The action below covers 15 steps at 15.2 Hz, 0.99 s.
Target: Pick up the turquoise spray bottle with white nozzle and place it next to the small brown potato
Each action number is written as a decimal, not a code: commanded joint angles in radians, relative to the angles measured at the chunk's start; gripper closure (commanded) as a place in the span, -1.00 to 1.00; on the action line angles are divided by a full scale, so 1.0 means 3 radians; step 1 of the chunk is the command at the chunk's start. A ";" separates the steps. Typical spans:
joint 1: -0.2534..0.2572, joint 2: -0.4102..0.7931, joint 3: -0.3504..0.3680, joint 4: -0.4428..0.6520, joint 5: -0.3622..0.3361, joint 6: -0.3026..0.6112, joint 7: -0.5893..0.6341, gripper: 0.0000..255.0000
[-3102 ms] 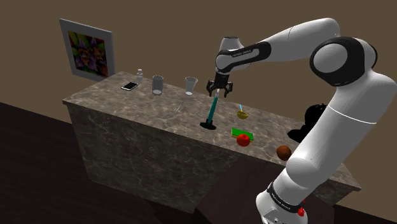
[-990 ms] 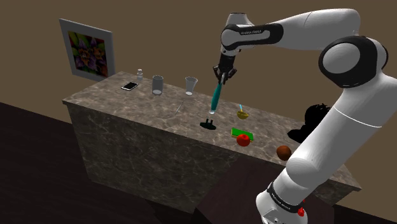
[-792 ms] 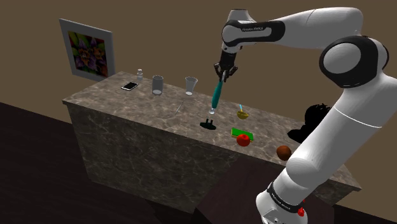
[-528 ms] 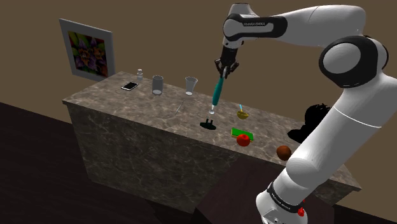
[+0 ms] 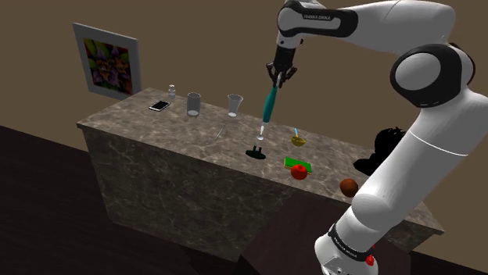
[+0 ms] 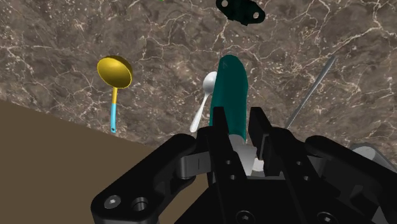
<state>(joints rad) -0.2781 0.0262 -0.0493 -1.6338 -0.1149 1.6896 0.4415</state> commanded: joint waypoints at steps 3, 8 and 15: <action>0.0000 0.0030 0.0000 0.0229 0.0003 -0.0198 -0.0022 1.00; 0.0001 0.0098 0.0001 0.0542 0.0007 -0.0442 -0.0048 1.00; 0.0001 0.0242 0.0000 0.1055 0.0011 -0.0810 -0.0088 1.00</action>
<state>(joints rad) -0.2779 0.0957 -0.0494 -1.3358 -0.1114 1.4622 0.4163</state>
